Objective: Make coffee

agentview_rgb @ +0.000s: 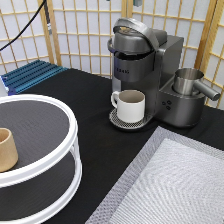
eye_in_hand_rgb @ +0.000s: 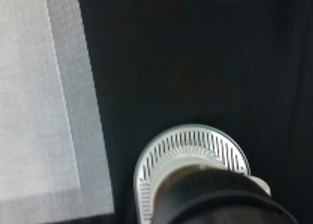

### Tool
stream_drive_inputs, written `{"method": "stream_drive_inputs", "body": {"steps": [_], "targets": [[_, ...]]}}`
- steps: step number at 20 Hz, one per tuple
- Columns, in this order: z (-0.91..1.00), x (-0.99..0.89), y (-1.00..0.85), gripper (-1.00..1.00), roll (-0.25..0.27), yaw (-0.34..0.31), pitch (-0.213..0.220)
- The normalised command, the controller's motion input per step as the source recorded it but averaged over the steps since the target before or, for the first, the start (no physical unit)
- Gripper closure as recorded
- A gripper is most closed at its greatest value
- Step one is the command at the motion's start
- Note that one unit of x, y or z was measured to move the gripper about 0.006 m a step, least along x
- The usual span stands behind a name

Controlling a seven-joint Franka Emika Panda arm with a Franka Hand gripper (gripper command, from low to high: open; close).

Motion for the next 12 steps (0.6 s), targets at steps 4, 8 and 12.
{"method": "stream_drive_inputs", "body": {"steps": [4, 8, 12], "targets": [[-0.07, 0.01, 0.23, -1.00, -0.127, 0.034, 0.000], [-0.21, 0.04, -0.10, -1.00, -0.095, 0.002, -0.002], [-0.29, 0.11, -0.08, -1.00, -0.111, 0.000, -0.026]]}}
